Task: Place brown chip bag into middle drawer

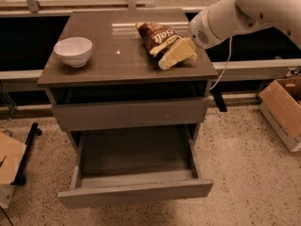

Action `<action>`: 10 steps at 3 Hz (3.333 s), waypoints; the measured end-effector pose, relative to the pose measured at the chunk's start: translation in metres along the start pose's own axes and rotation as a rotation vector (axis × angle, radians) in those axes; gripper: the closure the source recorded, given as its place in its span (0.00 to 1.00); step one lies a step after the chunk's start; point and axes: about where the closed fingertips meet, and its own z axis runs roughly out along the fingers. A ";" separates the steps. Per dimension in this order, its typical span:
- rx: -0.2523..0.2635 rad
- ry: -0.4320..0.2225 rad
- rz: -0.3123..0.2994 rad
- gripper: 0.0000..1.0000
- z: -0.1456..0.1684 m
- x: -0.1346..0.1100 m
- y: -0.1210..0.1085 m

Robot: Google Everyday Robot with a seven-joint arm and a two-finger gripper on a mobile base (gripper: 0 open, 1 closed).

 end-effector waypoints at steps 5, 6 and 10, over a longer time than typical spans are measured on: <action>0.202 -0.154 0.326 0.00 0.074 0.060 -0.082; 0.217 -0.178 0.364 0.16 0.090 0.060 -0.094; 0.203 -0.311 0.236 1.00 0.044 -0.011 -0.065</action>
Offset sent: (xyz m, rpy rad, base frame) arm 0.0358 -0.0296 -0.0239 0.2272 -0.1086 -0.2337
